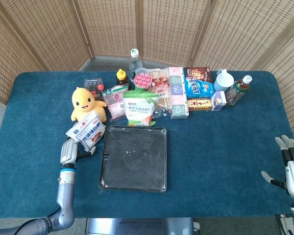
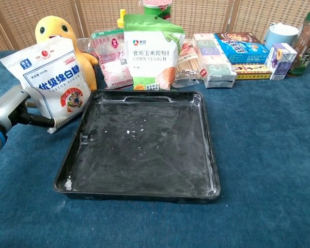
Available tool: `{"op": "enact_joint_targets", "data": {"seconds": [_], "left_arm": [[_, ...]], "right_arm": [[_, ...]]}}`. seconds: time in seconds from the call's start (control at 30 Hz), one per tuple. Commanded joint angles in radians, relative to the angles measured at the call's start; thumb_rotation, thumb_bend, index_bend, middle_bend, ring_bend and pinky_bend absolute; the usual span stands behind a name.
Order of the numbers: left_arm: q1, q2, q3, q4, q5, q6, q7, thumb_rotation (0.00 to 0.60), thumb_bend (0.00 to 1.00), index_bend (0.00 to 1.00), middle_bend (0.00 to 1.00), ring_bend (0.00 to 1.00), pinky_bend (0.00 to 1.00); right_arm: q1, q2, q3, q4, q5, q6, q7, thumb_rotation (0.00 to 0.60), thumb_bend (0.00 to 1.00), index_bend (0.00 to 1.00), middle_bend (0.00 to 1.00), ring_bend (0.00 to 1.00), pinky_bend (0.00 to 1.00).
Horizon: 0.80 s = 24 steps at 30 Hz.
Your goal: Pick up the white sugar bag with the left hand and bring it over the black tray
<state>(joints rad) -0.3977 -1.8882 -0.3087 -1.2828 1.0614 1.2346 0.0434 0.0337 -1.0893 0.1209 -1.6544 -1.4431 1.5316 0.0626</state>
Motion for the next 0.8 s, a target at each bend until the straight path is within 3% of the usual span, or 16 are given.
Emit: {"op": "enact_joint_targets", "data": {"seconds": [0.03, 0.2, 0.3, 0.47, 0.6, 0.8], "left_arm": [[-0.006, -0.006, -0.003, -0.001, -0.001, 0.0, 0.012, 0.597, 0.25, 0.0, 0.0, 0.05, 0.14], [-0.015, -0.017, -0.007, 0.001, -0.004, 0.005, 0.032, 0.598, 0.32, 0.0, 0.0, 0.05, 0.15], [-0.018, -0.025, -0.012, 0.009, -0.013, 0.003, 0.04, 0.6, 0.38, 0.02, 0.02, 0.11, 0.2], [-0.019, -0.045, -0.019, 0.035, -0.004, 0.03, 0.035, 0.6, 0.44, 0.17, 0.19, 0.27, 0.34], [-0.015, -0.056, -0.016, 0.055, 0.007, 0.043, 0.018, 0.6, 0.44, 0.35, 0.36, 0.4, 0.43], [-0.009, -0.058, -0.018, 0.075, 0.021, 0.052, -0.013, 0.6, 0.44, 0.43, 0.42, 0.47, 0.49]], "right_arm": [[-0.002, 0.003, -0.001, -0.002, -0.003, 0.003, 0.004, 0.6, 0.0, 0.01, 0.0, 0.0, 0.0], [-0.003, 0.009, -0.002, -0.005, -0.007, 0.003, 0.018, 0.6, 0.0, 0.01, 0.0, 0.0, 0.0], [-0.004, 0.013, -0.002, -0.005, -0.009, 0.004, 0.031, 0.6, 0.0, 0.01, 0.0, 0.0, 0.0], [-0.005, 0.017, -0.001, -0.004, -0.012, 0.008, 0.044, 0.6, 0.0, 0.01, 0.0, 0.0, 0.0], [-0.006, 0.019, -0.002, -0.005, -0.014, 0.009, 0.049, 0.6, 0.0, 0.01, 0.0, 0.0, 0.0], [-0.005, 0.02, -0.005, -0.006, -0.019, 0.007, 0.054, 0.6, 0.0, 0.01, 0.0, 0.0, 0.0]]}}
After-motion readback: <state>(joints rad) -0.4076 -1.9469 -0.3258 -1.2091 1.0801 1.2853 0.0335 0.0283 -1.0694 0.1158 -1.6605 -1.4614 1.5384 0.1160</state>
